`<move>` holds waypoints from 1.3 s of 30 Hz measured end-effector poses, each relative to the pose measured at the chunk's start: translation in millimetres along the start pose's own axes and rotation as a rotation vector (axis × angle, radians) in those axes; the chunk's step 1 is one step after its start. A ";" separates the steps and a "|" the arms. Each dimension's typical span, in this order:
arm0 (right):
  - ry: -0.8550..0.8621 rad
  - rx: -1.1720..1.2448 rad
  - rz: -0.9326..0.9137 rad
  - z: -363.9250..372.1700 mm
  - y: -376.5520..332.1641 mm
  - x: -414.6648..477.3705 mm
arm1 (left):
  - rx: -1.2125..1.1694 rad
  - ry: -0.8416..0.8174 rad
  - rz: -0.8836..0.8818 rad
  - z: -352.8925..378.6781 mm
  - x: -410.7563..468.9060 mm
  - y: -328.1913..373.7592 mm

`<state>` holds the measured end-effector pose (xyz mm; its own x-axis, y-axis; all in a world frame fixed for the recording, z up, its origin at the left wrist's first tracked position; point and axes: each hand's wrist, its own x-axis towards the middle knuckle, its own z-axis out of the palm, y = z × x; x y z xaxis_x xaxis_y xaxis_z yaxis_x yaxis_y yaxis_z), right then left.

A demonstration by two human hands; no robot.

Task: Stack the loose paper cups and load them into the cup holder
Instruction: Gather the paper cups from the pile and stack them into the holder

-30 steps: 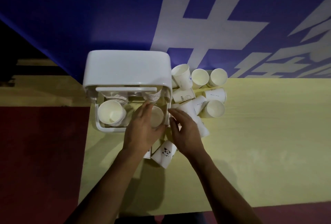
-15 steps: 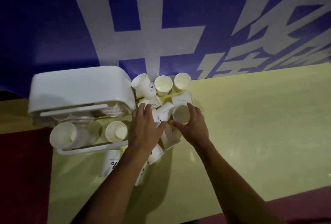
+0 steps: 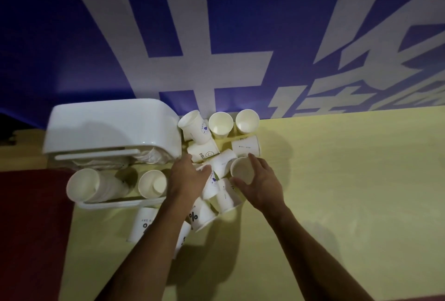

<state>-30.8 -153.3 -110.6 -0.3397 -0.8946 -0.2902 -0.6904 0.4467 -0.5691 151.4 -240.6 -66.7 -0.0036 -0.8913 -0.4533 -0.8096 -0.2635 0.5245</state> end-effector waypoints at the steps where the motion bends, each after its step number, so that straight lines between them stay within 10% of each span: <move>1: 0.002 0.007 -0.002 -0.8 -0.1 0.0 | -0.031 -0.003 -0.010 -2.0 -2.3 1.7; 17: 0.349 0.234 -0.135 -32.0 -53.1 -53.8 | -0.392 0.080 0.304 -87.1 -86.1 -63.4; 39: 0.098 0.131 -0.243 101.0 -192.0 -67.0 | -0.403 0.158 0.348 -164.4 -98.0 -206.9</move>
<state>189.0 -178.4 -59.6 -0.2391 -0.9690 -0.0616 -0.6727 0.2110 -0.7092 415.8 -159.3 -12.3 -0.1172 -0.9874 -0.1066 -0.4880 -0.0362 0.8721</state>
